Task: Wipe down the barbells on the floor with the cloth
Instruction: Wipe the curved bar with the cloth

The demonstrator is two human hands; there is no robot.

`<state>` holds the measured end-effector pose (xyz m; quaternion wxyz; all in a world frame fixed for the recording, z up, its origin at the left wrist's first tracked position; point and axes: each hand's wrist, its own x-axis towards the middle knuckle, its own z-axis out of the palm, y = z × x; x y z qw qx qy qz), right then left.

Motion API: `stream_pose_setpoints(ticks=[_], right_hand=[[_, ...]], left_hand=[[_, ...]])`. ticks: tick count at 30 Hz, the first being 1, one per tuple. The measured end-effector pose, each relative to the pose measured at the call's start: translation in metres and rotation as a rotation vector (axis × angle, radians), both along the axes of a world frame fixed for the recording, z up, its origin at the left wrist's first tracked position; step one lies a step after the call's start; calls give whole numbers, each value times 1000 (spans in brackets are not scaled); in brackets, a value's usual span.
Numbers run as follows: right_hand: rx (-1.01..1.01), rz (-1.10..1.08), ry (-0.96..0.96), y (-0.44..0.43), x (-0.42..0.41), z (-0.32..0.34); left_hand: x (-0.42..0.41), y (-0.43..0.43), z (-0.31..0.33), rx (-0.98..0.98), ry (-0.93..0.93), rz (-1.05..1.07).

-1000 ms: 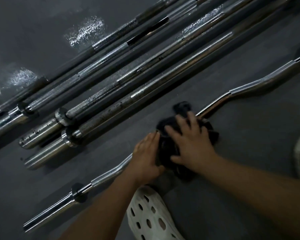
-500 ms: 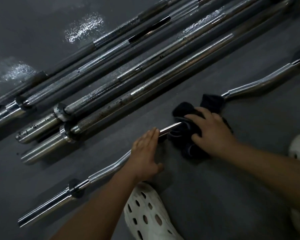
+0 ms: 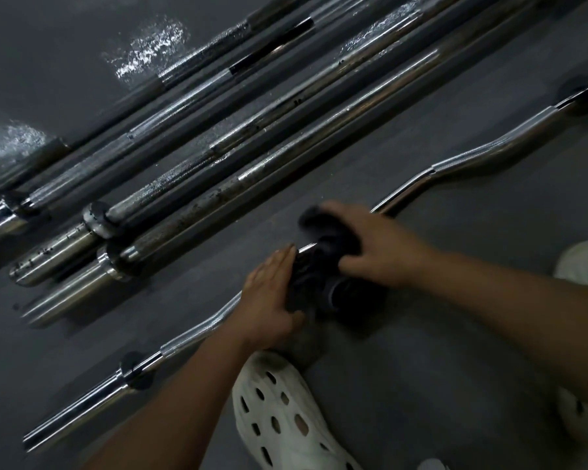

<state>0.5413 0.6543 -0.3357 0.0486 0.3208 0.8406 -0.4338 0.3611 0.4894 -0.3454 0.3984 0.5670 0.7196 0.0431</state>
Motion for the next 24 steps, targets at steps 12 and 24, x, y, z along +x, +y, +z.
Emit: stream_pose_setpoints(ticks=[12, 24], right_hand=[[49, 2, -108, -12, -16, 7], [77, 58, -196, -17, -35, 23]], left_hand=[[3, 1, 3, -7, 40, -21], [5, 3, 4, -21, 57, -37]])
